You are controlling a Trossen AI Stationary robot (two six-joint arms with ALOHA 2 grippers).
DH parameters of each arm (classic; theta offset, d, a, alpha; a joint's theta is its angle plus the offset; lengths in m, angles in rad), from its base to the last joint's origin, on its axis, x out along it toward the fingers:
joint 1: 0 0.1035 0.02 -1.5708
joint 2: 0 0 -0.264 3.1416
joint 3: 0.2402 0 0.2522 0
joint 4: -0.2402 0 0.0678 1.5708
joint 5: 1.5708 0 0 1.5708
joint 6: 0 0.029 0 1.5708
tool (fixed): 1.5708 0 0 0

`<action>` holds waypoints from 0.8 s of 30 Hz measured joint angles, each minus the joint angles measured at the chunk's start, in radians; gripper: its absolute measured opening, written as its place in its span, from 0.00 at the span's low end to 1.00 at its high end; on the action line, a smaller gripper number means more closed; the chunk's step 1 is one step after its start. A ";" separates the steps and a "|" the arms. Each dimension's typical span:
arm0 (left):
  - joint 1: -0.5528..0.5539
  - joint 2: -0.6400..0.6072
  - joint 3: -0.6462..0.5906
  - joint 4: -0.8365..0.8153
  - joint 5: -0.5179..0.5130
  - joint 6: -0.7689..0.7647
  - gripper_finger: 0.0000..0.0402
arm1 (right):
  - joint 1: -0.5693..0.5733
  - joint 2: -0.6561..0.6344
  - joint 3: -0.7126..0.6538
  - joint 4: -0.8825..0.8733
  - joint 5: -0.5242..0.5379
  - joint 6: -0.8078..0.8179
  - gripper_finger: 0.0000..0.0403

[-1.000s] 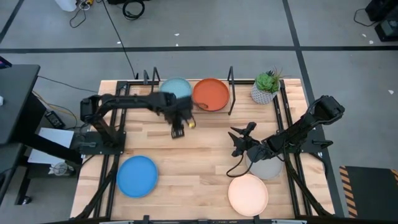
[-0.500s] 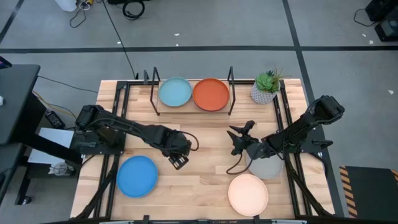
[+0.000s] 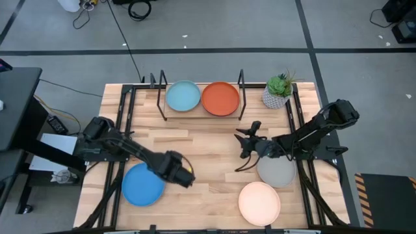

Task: Place and stack plates onto a shelf
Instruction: Stack the blue plate on top of the orange plate on the shelf

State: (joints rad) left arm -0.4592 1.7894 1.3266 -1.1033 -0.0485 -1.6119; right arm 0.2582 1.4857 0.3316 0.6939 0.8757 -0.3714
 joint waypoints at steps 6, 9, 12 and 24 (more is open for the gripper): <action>-0.057 0.030 0.001 -0.011 0.049 -0.168 0.38 | -0.001 0.000 -0.039 0.086 -0.069 -0.055 0.33; -0.068 0.060 0.001 -0.013 0.097 -0.211 0.38 | -0.007 0.000 -0.055 0.132 -0.106 -0.087 0.33; -0.070 0.099 0.000 -0.012 0.133 -0.216 0.38 | -0.021 0.000 -0.067 0.162 -0.160 -0.103 0.33; -0.078 0.176 0.000 -0.020 0.187 -0.206 0.33 | -0.064 0.000 -0.082 0.177 -0.233 -0.126 0.33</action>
State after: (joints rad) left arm -0.5373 1.9650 1.3262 -1.1235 0.1384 -1.8178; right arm 0.1940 1.4857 0.2501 0.8706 0.6424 -0.4973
